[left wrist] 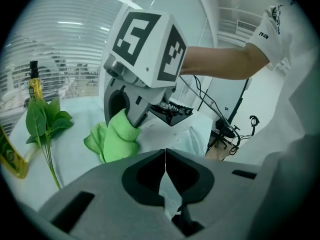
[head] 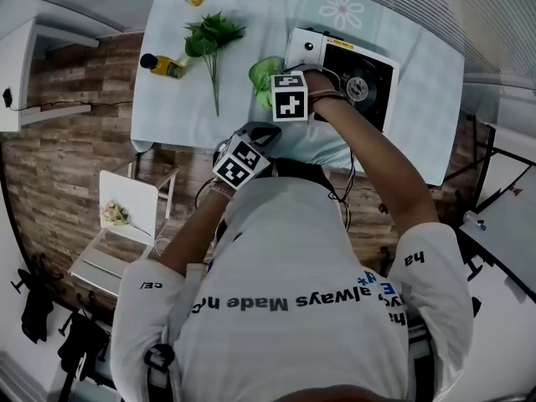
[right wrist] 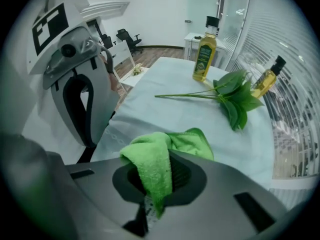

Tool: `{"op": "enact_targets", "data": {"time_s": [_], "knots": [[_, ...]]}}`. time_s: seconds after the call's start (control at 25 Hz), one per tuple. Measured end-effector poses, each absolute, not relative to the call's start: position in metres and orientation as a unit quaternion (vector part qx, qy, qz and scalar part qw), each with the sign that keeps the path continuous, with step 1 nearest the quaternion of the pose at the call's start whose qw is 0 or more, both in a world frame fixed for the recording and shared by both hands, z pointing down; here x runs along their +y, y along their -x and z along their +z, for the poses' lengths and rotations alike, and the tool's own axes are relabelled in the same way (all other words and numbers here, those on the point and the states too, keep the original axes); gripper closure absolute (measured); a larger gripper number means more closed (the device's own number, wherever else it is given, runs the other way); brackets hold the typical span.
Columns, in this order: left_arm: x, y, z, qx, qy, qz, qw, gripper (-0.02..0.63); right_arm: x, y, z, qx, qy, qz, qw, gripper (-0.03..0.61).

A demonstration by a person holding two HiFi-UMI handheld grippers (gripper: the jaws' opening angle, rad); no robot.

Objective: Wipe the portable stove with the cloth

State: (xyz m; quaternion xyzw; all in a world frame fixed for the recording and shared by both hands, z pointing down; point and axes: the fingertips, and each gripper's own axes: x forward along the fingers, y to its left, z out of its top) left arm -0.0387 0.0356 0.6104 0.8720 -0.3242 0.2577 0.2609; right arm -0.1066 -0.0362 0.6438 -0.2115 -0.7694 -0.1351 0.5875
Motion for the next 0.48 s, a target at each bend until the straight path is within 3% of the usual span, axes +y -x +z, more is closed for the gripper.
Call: {"op": "enact_targets", "data": {"time_s": [0.24,0.48], "knots": [[0.041,0.044,0.608,-0.325,-0.873,0.261,0.255,0.600,-0.015,0.106,0.641,-0.784,0.201,-0.130,0.573,0.555],[0.019,0.062,0.572,-0.368,-0.874,0.222,0.225,0.601,-0.049,0.102,0.589,-0.872,0.068,-0.066,0.481,0.555]]}}
